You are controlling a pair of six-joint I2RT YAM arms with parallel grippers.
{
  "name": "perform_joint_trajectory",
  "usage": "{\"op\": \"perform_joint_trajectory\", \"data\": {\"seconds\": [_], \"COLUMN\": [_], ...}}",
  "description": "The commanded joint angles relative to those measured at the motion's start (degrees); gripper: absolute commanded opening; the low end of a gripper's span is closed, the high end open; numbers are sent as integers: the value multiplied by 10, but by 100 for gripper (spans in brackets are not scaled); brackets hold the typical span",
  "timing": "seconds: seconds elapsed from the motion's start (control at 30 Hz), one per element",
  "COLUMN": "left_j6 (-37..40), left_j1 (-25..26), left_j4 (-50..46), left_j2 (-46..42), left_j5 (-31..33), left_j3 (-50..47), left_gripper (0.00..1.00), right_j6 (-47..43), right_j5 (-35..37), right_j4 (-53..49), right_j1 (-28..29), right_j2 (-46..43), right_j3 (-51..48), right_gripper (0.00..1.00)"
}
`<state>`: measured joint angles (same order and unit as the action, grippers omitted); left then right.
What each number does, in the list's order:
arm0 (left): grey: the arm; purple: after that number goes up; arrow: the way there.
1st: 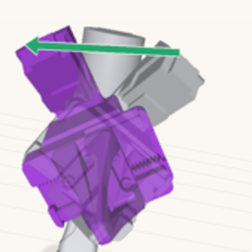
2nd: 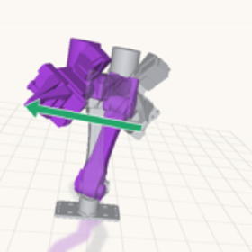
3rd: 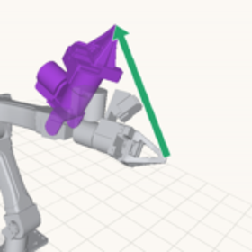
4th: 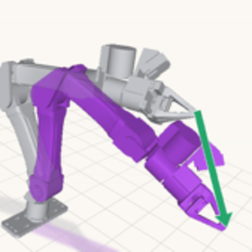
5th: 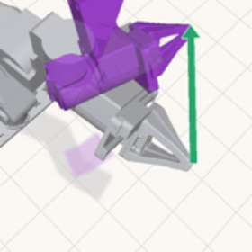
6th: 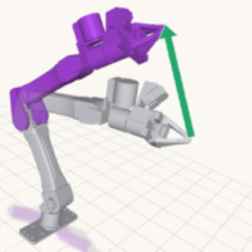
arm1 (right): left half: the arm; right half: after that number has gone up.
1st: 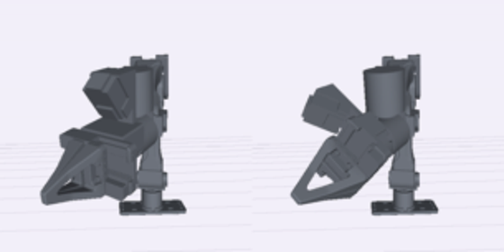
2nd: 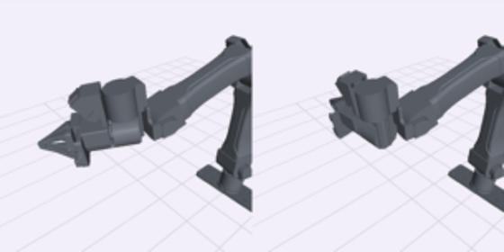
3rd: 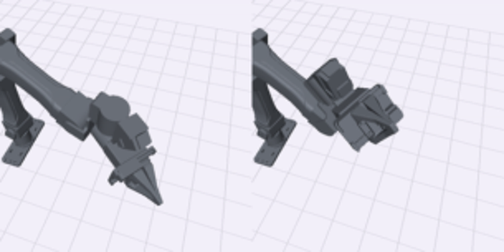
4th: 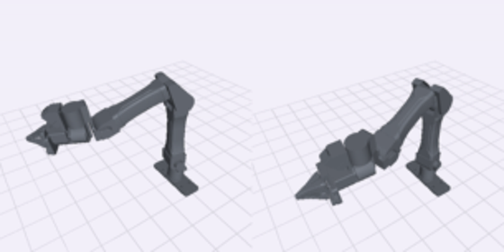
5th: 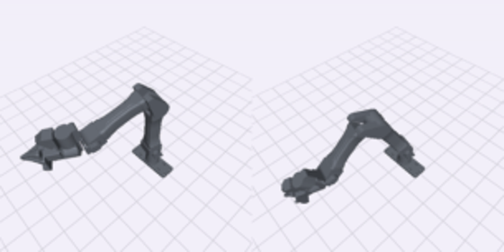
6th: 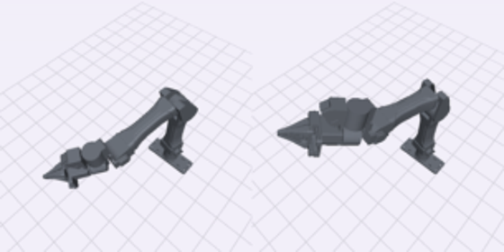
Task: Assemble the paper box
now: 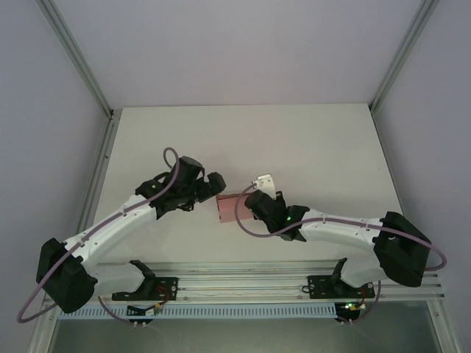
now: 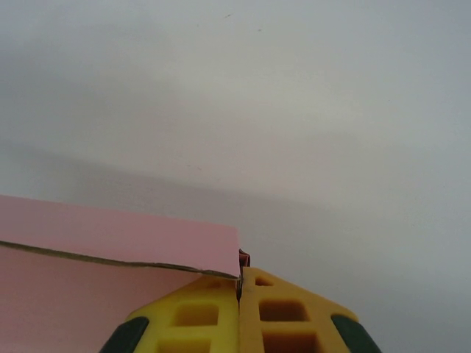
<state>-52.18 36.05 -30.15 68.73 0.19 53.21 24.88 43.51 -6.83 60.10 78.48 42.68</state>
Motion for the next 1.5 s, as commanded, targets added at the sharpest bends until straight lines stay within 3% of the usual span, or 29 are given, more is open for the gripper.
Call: {"op": "perform_joint_trajectory", "data": {"seconds": [0.0, 0.17, 0.33, 0.5, 0.67, 0.8, 1.03, 1.23, 1.47], "left_j6": [-94, -154, -161, -205, -196, -196, -158, -101, -71], "left_j1": [-9, -13, -13, -11, -2, 5, 11, 33, 50], "left_j4": [47, 170, 174, 270, 288, 299, 288, 303, 315], "left_j2": [-4, 9, 19, 25, 46, 61, 52, 50, 54], "left_j5": [-31, -66, -71, -75, -66, -60, -37, -5, 1], "left_j3": [-45, -112, -125, -199, -210, -217, -220, -219, -220], "left_gripper": [100, 99, 90, 75, 59, 52, 46, 45, 44], "right_j6": [9, 11, 15, 39, 54, 66, 97, 112, 144], "right_j5": [-19, -19, -17, -17, -17, -17, -35, -50, -41], "right_j4": [-28, -23, -19, -21, -24, -32, -33, -19, -64], "right_j1": [10, 13, 15, 15, 17, 18, 18, 18, 12], "right_j2": [4, 4, 4, 4, 6, -4, -75, -119, -125], "right_j3": [-26, -30, -30, -29, -28, -21, -38, -46, -8], "right_gripper": [0, 0, 0, 0, 0, 0, 15, 47, 73]}}
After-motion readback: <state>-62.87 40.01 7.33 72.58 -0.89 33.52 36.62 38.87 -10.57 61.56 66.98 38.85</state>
